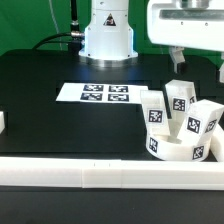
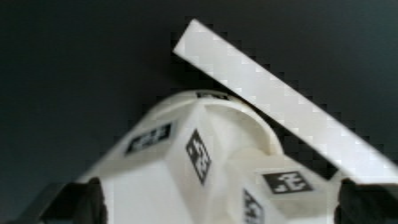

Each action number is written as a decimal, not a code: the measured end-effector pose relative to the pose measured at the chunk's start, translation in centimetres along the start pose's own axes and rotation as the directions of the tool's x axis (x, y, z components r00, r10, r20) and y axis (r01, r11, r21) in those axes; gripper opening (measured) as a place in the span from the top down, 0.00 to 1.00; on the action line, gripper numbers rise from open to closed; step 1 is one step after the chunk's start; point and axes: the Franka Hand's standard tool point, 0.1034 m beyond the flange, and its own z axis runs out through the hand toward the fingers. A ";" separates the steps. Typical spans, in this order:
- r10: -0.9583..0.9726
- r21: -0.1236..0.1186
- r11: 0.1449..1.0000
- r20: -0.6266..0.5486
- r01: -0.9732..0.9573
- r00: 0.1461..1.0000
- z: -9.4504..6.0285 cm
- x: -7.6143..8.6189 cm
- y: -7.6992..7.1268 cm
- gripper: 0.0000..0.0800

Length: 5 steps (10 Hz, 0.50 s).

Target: Assemble stool

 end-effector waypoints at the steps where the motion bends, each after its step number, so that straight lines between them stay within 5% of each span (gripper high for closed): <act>1: -0.138 -0.011 0.990 -0.004 0.138 0.990 0.0 0.0 0.0 0.19; 3: -0.416 -0.013 0.909 -0.002 0.416 0.910 0.0 0.2 0.1 0.19; 5: -0.491 -0.017 0.871 -0.003 0.491 0.871 0.0 0.4 0.3 0.19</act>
Offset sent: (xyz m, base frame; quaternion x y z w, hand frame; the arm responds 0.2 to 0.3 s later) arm 0.0014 0.0048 0.0083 0.0440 -0.0060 -0.0604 0.9972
